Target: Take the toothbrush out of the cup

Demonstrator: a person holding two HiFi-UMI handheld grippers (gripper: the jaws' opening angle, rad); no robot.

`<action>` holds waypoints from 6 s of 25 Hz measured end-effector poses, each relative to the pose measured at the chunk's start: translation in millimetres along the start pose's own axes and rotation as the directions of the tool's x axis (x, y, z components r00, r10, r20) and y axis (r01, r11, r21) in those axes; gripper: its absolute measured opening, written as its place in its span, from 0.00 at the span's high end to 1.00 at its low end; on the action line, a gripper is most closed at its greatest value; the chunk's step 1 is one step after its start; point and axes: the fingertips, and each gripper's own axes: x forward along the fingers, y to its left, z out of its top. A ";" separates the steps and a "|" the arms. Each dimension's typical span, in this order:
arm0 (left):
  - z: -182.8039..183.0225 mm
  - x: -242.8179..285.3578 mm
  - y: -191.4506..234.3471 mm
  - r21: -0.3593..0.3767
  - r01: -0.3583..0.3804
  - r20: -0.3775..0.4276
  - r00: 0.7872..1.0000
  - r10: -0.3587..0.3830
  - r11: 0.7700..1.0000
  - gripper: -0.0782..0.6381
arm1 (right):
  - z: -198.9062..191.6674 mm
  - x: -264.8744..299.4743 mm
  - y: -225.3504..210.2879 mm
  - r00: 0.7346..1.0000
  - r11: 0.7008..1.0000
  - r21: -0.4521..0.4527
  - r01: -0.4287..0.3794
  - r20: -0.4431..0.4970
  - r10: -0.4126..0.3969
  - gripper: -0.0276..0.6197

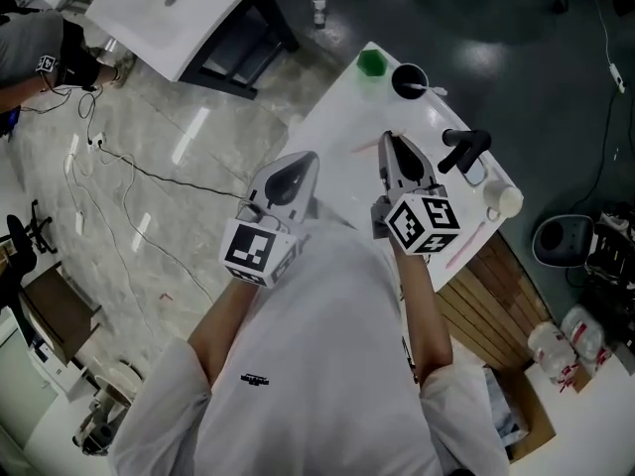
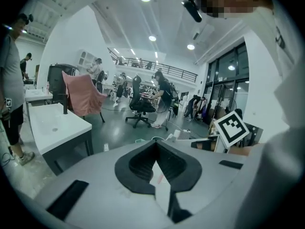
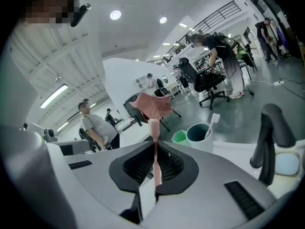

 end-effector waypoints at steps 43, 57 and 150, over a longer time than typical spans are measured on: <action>-68.3 74.9 104.7 -0.125 -0.007 -0.204 0.979 -0.018 0.992 0.89 | -157.8 163.5 -56.9 0.884 0.819 0.429 0.381 -0.430 -0.186 0.94; -67.7 70.9 106.6 -0.126 -0.010 -0.199 0.980 -0.016 0.992 0.89 | -155.5 161.3 -56.8 0.875 0.819 0.400 0.411 -0.427 -0.230 0.86; -4.7 215.2 -76.1 0.360 0.453 -0.329 0.880 -0.343 0.816 0.79 | 56.4 -78.1 -89.7 0.901 0.925 -0.032 0.378 0.241 -0.360 0.95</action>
